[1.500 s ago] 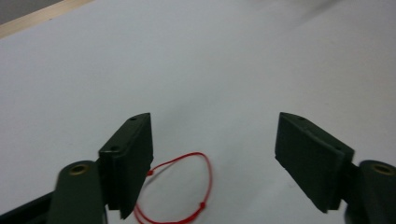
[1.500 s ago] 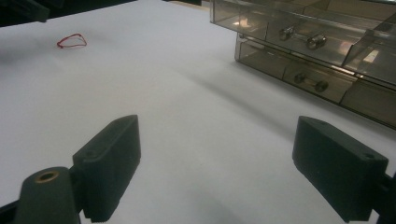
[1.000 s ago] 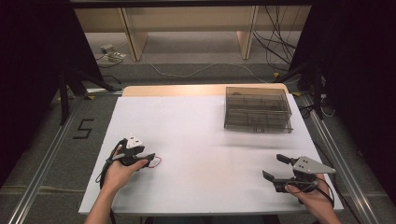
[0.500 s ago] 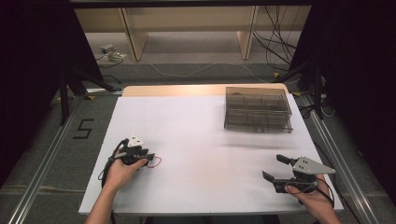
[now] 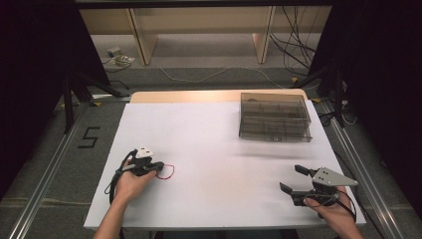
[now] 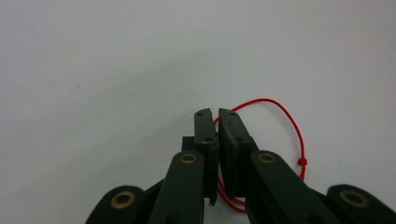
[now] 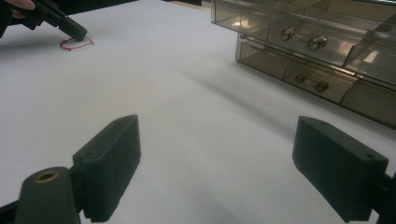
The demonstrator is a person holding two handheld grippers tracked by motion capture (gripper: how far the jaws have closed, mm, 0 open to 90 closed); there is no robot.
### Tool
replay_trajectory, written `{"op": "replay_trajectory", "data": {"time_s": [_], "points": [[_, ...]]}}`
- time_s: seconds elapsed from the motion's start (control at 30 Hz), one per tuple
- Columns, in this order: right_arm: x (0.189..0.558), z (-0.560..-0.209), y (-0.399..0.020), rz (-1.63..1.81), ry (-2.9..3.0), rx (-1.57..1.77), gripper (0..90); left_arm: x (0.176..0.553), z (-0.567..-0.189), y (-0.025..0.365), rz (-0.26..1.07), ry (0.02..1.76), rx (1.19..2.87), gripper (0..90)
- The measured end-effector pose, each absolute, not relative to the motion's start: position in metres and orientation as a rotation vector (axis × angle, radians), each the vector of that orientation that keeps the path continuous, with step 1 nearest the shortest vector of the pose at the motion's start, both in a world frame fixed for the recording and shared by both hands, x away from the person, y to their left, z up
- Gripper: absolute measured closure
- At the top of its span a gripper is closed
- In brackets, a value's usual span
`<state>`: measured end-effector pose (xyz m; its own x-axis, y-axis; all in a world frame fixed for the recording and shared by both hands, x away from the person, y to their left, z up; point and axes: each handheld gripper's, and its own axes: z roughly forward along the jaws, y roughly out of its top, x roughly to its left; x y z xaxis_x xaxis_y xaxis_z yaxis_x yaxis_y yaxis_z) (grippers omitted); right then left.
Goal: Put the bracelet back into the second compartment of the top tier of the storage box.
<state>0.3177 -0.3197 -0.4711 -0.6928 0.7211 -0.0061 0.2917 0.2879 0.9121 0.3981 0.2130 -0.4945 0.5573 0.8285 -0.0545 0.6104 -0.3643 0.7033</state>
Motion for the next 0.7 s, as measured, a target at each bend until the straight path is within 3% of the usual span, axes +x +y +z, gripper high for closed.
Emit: {"op": "replay_trajectory", "data": {"time_s": [0.7], "points": [[0.314,-0.471,-0.323,1.374,2.125,0.937,16.1,0.394,-0.471,0.194,0.426,1.107,2.01,86.7]]}}
